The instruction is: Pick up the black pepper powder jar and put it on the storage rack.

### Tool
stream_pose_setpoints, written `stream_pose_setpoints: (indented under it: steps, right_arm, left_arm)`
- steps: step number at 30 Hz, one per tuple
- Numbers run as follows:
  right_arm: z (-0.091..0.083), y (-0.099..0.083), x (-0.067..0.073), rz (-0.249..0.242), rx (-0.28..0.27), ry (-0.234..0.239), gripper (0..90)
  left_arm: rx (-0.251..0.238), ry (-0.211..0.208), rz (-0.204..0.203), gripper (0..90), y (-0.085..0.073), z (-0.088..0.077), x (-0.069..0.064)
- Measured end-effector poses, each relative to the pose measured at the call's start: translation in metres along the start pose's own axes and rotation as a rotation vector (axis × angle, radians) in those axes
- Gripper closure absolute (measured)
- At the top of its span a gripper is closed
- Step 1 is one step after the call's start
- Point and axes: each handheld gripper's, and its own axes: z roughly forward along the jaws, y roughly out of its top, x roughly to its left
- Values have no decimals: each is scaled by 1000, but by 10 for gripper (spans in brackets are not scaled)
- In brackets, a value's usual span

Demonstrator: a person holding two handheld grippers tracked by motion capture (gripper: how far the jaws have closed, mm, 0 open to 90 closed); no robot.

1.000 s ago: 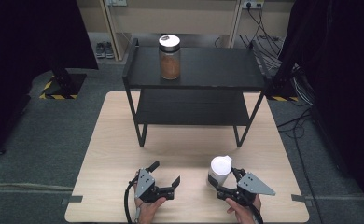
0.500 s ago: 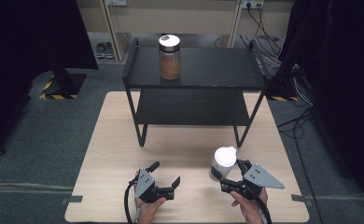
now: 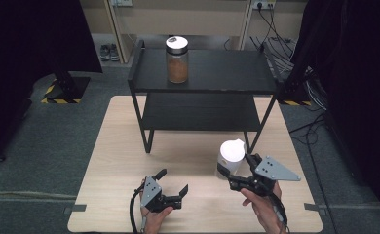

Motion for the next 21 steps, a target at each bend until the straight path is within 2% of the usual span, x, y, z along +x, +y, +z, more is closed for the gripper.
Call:
stream_pose_setpoints:
  steps: [12,21]
  right_arm:
    - [18,59,-17,-22,12,21,307]
    - [34,88,-22,-34,15,30,307]
  left_arm:
    - [1,-2,-5,3,0,0,0]
    - [-1,-5,-5,3,0,0,1]
